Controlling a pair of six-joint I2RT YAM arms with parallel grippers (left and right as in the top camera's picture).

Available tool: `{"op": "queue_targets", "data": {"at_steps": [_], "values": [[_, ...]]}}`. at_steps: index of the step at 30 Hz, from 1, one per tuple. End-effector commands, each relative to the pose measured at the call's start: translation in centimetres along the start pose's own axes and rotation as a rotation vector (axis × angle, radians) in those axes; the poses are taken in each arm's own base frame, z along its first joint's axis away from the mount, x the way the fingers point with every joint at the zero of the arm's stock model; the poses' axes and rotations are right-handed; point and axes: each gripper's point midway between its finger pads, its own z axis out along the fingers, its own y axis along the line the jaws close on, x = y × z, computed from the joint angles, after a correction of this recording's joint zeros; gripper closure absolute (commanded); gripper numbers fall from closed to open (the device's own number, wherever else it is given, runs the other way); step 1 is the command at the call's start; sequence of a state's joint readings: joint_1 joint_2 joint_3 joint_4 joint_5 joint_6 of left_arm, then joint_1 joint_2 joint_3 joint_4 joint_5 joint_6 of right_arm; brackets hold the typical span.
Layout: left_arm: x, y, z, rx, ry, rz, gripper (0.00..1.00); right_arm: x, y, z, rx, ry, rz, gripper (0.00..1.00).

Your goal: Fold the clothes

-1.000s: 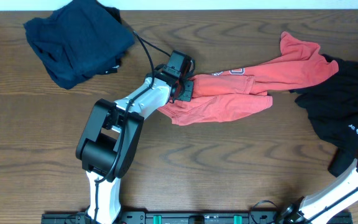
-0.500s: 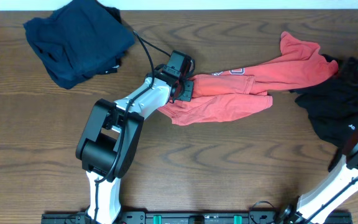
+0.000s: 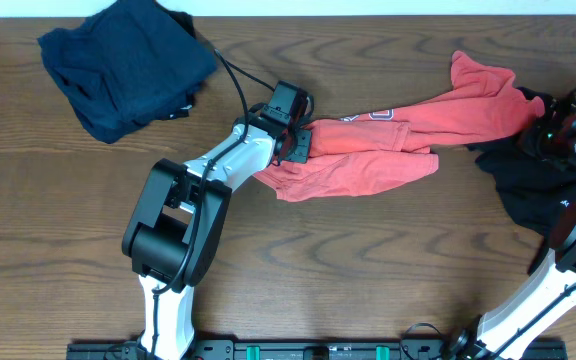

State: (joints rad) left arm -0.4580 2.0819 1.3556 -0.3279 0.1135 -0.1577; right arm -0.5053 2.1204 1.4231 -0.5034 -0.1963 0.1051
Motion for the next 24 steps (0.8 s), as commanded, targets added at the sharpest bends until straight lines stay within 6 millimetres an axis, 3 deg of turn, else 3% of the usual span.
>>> {"op": "queue_targets", "data": {"at_steps": [1, 6, 12, 15, 20, 24], "values": [[4.0, 2.9, 2.9, -0.086, 0.123, -0.033, 0.94, 0.7, -3.3, 1.4, 0.134, -0.007, 0.035, 0.96], [3.9, 3.0, 2.9, -0.093, 0.119, -0.033, 0.94, -0.9, -6.4, 3.6, 0.272, -0.095, 0.031, 0.97], [3.8, 3.0, 2.9, -0.092, 0.117, -0.033, 0.94, -1.4, -9.0, 7.4, 0.292, -0.155, 0.054, 0.95], [3.8, 3.0, 2.9, -0.094, 0.114, -0.033, 0.94, -2.1, -10.2, 8.1, 0.298, -0.174, 0.072, 0.94], [3.6, 3.0, 3.0, -0.092, 0.105, -0.032, 0.94, -6.4, -10.9, 5.9, 0.288, -0.241, 0.090, 0.92], [3.4, 3.0, 3.0, -0.091, 0.100, -0.032, 0.94, -11.5, -9.9, 2.1, 0.255, -0.279, 0.063, 0.91]]}}
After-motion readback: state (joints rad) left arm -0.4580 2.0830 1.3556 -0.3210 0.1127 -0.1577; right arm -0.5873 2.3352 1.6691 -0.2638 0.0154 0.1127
